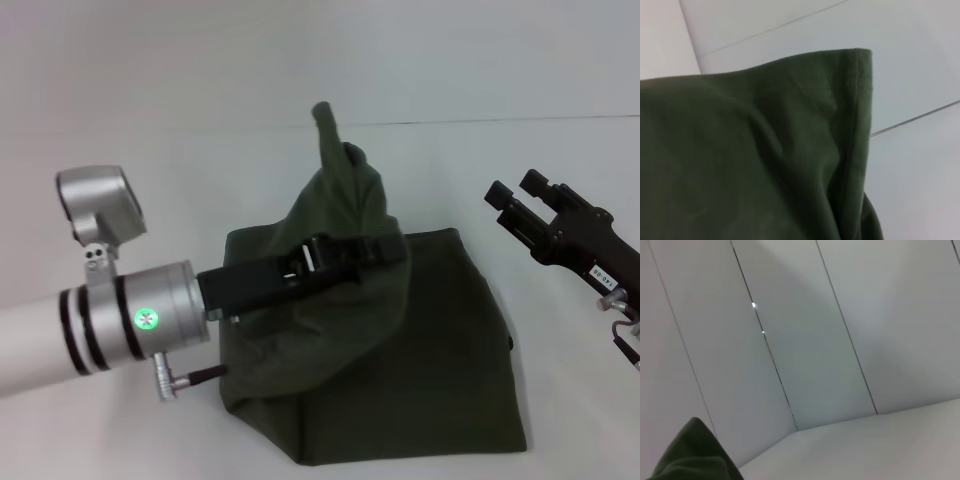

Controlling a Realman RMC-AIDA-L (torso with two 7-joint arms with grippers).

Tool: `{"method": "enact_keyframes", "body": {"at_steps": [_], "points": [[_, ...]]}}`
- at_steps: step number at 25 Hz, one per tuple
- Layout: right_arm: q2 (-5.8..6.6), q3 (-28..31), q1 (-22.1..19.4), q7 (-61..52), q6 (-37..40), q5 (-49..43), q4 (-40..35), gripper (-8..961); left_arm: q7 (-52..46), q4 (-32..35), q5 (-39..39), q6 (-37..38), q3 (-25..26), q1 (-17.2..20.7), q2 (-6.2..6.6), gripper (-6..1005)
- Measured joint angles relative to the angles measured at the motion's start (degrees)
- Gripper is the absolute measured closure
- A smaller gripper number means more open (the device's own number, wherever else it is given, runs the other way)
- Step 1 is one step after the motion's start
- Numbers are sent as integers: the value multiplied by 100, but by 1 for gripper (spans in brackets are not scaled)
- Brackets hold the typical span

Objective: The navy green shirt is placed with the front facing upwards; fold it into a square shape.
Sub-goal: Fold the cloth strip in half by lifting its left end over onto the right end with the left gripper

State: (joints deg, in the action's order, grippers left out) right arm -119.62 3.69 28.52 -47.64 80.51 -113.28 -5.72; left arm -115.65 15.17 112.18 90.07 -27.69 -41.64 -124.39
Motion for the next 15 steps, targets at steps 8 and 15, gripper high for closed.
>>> {"method": "enact_keyframes", "body": {"at_steps": [8,15], "points": [[0,0,-4,16,0,0,1,283,468,-617,-63,-390,12,-183,-16,920],[0,6,-5,26,0,0,1,283,671,-845,-79,-679,-6,-268,-35,920]]}}
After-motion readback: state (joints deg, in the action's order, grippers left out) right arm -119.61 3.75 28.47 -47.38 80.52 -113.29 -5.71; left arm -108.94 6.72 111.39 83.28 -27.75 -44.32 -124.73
